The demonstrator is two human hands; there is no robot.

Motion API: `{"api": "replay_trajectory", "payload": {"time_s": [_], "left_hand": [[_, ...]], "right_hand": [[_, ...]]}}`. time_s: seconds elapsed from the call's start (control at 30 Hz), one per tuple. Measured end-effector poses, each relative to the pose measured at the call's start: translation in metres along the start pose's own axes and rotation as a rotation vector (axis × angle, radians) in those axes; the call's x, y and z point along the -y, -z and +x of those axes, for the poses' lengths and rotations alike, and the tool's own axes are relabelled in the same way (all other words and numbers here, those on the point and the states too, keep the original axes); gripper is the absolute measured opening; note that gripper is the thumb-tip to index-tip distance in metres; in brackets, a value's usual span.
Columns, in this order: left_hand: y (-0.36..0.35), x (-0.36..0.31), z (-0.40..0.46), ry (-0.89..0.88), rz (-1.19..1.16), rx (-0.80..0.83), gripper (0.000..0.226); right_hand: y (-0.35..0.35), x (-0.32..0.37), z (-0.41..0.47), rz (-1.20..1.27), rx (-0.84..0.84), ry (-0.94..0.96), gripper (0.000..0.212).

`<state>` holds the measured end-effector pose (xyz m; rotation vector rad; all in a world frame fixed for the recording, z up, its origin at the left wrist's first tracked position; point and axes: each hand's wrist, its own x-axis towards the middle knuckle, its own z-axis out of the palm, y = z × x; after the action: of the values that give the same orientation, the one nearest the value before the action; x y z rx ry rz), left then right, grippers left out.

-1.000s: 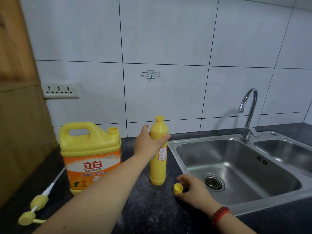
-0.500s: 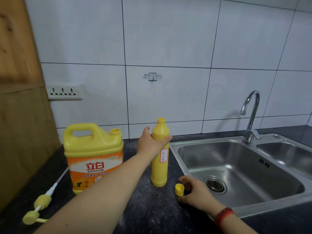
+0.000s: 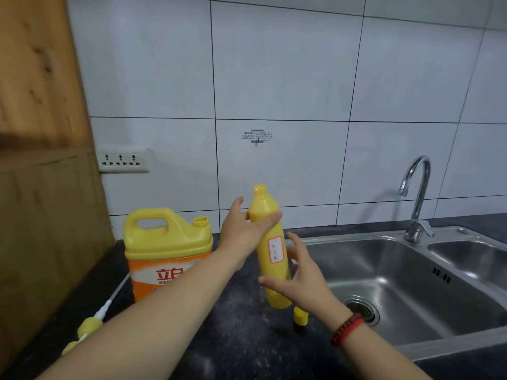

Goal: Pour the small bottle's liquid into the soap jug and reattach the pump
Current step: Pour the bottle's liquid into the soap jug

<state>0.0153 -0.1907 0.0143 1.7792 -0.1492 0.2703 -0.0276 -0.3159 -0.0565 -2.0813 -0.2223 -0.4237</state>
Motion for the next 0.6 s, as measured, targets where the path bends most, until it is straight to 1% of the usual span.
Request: {"api": "replay_trajectory", "payload": {"time_s": [0.07,0.17,0.27,0.33,0.43,0.47,0.53,0.6], "left_hand": [[0.007,-0.008,-0.003,-0.007,-0.022,-0.001,0.096],[0.020,-0.017,-0.008,-0.027,-0.018,-0.011,0.096],[0.037,-0.024,-0.014,-0.067,0.041,0.011,0.091],[0.053,-0.026,-0.017,-0.088,0.055,0.012,0.080],[0.081,-0.026,-0.018,-0.139,0.079,-0.049,0.060],[0.093,-0.024,-0.018,-0.162,0.131,-0.078,0.053],[0.115,-0.018,-0.017,-0.209,0.316,-0.136,0.043],[0.137,-0.012,-0.016,-0.250,0.522,-0.149,0.042]], "right_hand": [[-0.007,0.010,0.002,-0.001,-0.033,0.048,0.081],[-0.014,0.020,0.004,0.002,-0.080,0.059,0.071],[-0.016,0.028,0.004,-0.017,-0.075,0.089,0.060],[-0.016,0.034,0.005,-0.029,-0.076,0.118,0.058],[-0.010,0.041,0.008,-0.089,-0.069,0.131,0.058],[-0.008,0.044,0.009,-0.108,-0.065,0.124,0.059],[-0.004,0.048,0.013,-0.156,-0.050,0.114,0.061],[-0.001,0.053,0.016,-0.213,-0.028,0.127,0.062]]}}
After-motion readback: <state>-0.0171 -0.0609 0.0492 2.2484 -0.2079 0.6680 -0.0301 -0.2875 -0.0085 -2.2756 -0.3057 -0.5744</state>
